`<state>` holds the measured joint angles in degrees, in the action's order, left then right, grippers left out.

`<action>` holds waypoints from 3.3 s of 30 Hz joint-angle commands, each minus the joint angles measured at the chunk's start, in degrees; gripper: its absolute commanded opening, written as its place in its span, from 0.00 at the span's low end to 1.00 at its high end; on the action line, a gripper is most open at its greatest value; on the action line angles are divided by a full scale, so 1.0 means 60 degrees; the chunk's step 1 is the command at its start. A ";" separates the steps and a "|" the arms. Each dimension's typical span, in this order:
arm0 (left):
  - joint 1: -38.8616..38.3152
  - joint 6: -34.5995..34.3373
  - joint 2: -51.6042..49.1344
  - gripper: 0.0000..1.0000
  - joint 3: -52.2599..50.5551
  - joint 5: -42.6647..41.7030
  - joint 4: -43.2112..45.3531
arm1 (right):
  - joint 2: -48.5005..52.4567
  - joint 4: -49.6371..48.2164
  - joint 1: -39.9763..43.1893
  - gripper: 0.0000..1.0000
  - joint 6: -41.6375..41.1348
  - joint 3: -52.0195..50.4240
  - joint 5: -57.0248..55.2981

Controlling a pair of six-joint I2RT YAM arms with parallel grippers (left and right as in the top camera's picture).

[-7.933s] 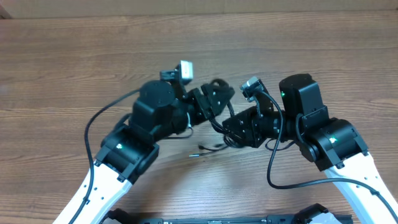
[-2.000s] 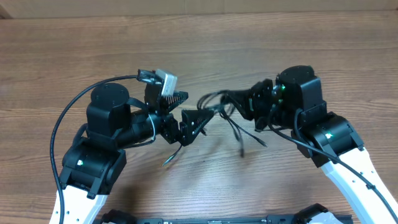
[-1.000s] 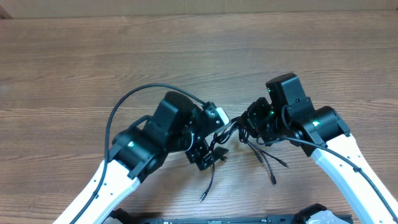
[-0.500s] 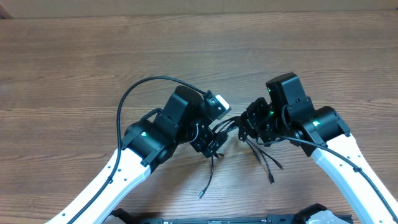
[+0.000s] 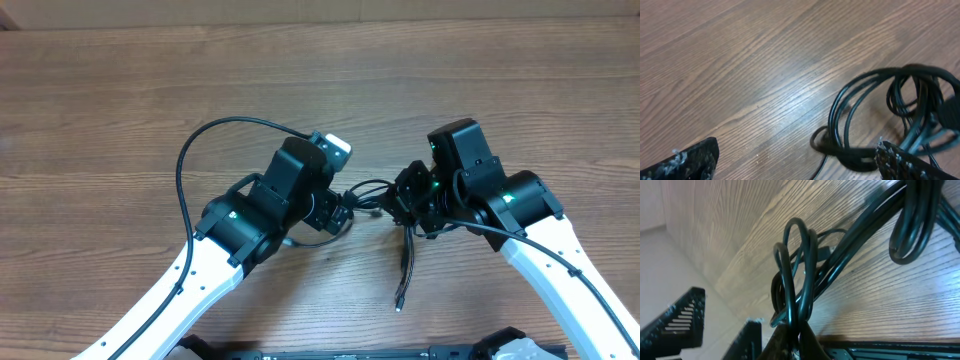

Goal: Untangle cables

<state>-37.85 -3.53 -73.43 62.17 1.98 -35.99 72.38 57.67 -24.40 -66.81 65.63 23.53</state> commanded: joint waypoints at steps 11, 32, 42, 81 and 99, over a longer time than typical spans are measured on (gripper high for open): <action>-0.0011 0.1588 0.0109 0.96 0.0095 -0.1996 -0.0488 | -0.0047 -0.0044 0.0007 0.04 0.0616 0.0058 -0.0127; -0.0007 0.2630 0.0929 1.00 0.0095 -0.3428 -0.1446 | -0.0040 -0.0069 0.0007 0.04 0.1180 0.0058 0.0331; 0.0076 0.0448 0.0925 1.00 0.0095 -0.0229 -0.1727 | -0.0040 0.0594 0.0007 0.79 0.1508 0.0058 -0.1424; 0.2138 0.3304 -0.4120 0.69 0.0095 -0.1931 0.1698 | -0.0040 0.0911 0.0007 0.84 0.1967 0.0055 -0.1847; 0.2860 0.4069 -0.4120 0.95 0.0095 -0.3304 0.2149 | -0.0040 0.0805 0.0007 0.84 0.1967 0.0055 -0.1851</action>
<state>-20.80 18.35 -98.08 62.19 -14.31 -23.46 72.38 62.61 -24.40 -55.44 65.63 13.08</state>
